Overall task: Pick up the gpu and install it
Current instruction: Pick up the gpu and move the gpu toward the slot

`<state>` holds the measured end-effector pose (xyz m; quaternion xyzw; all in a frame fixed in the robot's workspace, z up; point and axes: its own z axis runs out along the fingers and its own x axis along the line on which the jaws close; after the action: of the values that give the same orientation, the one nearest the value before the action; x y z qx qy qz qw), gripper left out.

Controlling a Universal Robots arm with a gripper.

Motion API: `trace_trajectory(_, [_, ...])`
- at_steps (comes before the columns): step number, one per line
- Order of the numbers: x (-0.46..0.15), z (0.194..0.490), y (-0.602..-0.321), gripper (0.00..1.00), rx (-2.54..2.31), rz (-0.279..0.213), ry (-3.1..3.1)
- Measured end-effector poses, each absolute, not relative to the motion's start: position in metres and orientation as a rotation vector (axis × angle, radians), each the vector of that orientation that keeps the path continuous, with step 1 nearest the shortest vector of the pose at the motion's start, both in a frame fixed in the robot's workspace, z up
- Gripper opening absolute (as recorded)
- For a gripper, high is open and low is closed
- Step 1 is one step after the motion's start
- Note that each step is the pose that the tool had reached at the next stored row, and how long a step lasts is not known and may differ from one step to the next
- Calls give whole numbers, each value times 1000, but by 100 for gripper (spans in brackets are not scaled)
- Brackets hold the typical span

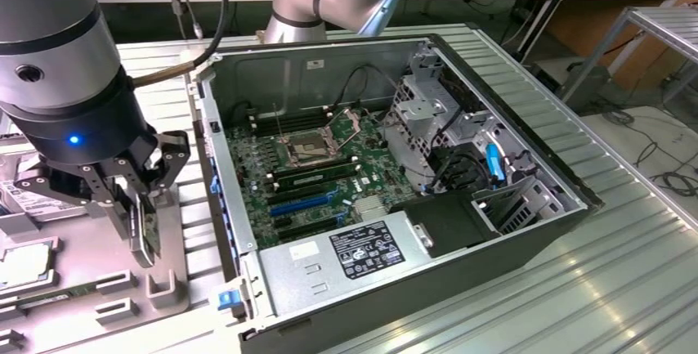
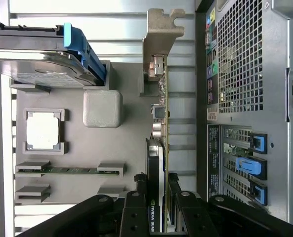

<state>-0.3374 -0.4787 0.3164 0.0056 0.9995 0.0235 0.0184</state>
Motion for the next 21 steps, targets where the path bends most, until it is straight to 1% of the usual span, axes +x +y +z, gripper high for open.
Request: trace_trajectory(21, [-337, 339, -479, 27, 17, 73, 3104])
